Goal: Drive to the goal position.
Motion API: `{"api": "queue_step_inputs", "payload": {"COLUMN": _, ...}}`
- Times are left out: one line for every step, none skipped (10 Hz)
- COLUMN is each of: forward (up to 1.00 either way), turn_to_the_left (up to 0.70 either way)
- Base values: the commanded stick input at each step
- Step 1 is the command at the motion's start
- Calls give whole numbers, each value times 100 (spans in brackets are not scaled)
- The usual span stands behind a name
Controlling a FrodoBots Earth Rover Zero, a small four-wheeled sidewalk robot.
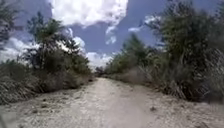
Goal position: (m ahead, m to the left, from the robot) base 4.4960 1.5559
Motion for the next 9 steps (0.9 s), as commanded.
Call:
{"api": "queue_step_inputs", "payload": {"forward": 45, "turn_to_the_left": 0}}
{"api": "queue_step_inputs", "payload": {"forward": 45, "turn_to_the_left": 0}}
{"api": "queue_step_inputs", "payload": {"forward": 45, "turn_to_the_left": 0}}
{"api": "queue_step_inputs", "payload": {"forward": 45, "turn_to_the_left": 0}}
{"api": "queue_step_inputs", "payload": {"forward": 45, "turn_to_the_left": 0}}
{"api": "queue_step_inputs", "payload": {"forward": 45, "turn_to_the_left": 0}}
{"api": "queue_step_inputs", "payload": {"forward": 45, "turn_to_the_left": 0}}
{"api": "queue_step_inputs", "payload": {"forward": 45, "turn_to_the_left": 0}}
{"api": "queue_step_inputs", "payload": {"forward": 45, "turn_to_the_left": 0}}
